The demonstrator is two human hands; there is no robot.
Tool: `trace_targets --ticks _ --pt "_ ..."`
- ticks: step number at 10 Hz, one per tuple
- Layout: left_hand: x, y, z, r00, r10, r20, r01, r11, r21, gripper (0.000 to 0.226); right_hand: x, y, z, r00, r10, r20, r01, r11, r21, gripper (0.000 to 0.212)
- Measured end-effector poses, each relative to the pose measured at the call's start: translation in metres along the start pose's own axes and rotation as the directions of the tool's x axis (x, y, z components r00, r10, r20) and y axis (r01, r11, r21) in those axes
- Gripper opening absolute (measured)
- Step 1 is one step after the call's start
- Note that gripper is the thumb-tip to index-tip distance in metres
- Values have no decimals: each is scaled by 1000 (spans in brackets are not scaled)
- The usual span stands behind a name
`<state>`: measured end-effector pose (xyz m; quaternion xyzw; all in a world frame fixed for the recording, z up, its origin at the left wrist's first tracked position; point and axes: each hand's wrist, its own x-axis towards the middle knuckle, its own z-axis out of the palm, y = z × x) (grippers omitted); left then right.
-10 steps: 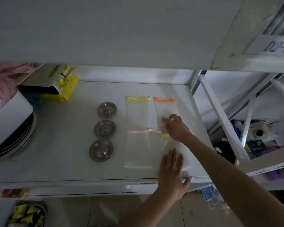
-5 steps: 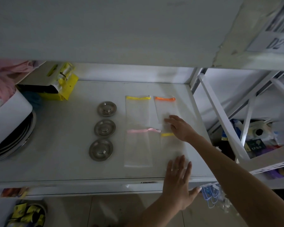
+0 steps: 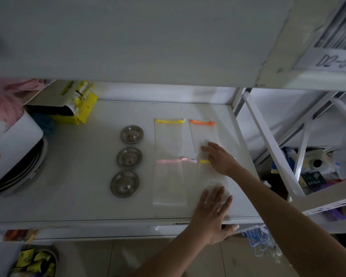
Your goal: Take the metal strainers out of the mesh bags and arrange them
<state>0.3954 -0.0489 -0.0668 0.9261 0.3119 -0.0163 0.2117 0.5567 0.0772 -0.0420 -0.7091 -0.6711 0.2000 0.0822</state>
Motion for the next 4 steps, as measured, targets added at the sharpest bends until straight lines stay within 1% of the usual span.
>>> trace_targets --ticks 1,2,3,4 --pt "-2 4 -2 1000 6 6 -6 1000 19 80 0 -2 0 1000 9 -2 -9 1000 -4 47" --pt "-4 1 -8 1000 -7 20 7 1000 -4 81 -5 -6 -2 1000 22 9 -22 999 -26 48" --pt "-10 1 -19 1000 9 0 -9 1000 -12 81 -8 -12 -4 1000 15 5 -15 1000 -24 50" --pt "-26 -18 -50 998 -38 -48 40 999 36 77 -17 -20 -11 998 -1 -63 1 1000 -6 51"
